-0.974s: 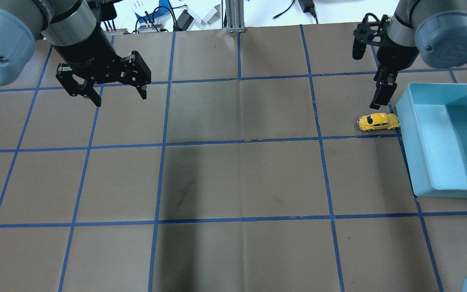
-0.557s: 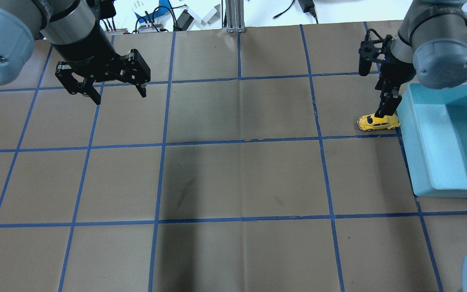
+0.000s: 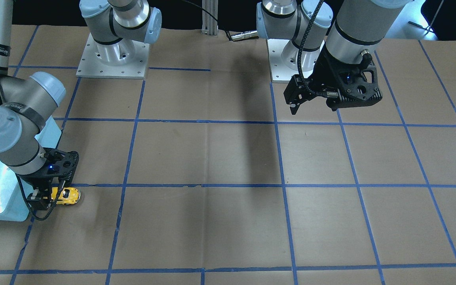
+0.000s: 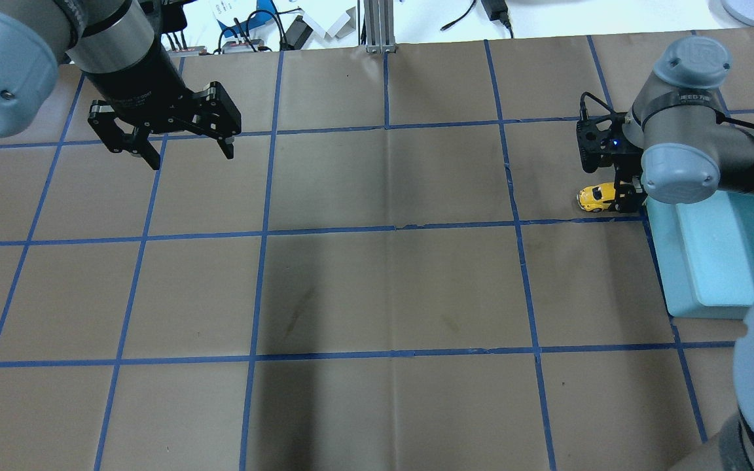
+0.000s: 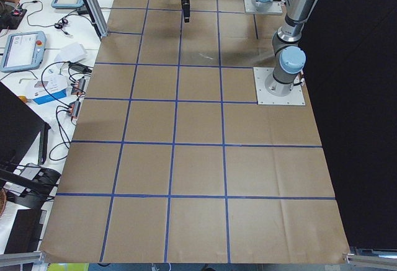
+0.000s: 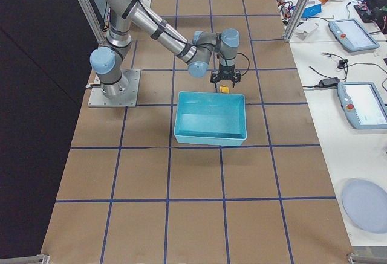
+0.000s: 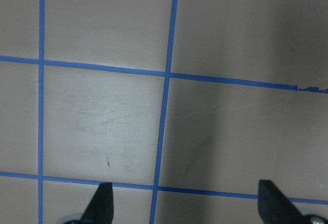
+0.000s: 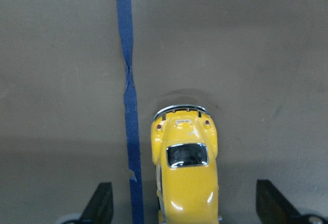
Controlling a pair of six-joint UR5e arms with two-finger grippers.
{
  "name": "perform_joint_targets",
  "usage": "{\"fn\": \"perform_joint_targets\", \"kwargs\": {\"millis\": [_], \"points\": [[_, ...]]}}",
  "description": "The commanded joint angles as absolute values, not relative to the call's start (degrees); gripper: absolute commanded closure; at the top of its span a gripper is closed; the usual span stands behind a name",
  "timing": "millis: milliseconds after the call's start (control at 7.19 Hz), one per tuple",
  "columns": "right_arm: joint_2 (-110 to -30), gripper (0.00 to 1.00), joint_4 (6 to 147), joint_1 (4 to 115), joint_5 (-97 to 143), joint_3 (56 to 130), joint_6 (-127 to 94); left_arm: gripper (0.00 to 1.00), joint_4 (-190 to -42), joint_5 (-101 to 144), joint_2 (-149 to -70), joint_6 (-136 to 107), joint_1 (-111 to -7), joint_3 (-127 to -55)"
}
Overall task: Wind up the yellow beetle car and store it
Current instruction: 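Lower the right gripper and close it on the yellow car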
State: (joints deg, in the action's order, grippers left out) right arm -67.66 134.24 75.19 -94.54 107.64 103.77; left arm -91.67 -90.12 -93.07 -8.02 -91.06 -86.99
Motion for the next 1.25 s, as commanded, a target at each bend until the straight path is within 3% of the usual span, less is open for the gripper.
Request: {"fn": "perform_joint_targets", "kwargs": {"millis": [0, 278, 696, 835, 1113], "points": [[-66.98, 0.08, 136.41, 74.97, -95.18, 108.72, 104.24, 0.00, -91.58, -90.26, -93.08, -8.00, -91.14, -87.01], [-66.62, 0.25, 137.37, 74.36, -95.10, 109.25, 104.33, 0.00, -91.58, -90.26, -93.08, -8.00, -91.14, -87.10], [-66.71, 0.85, 137.37, 74.36, -94.57, 109.25, 104.24, 0.00, -91.58, -90.26, -92.99, -8.09, -91.14, -87.19], [-66.80, 0.93, 137.29, 74.36, -94.48, 109.25, 104.24, 0.00, -91.50, -90.26, -93.08, -8.09, -91.14, -87.19], [-68.28, 0.96, 136.94, 75.05, -91.61, 107.94, 103.28, 0.00, -91.58, -90.26, -92.99, -8.00, -91.14, -87.19]]}}
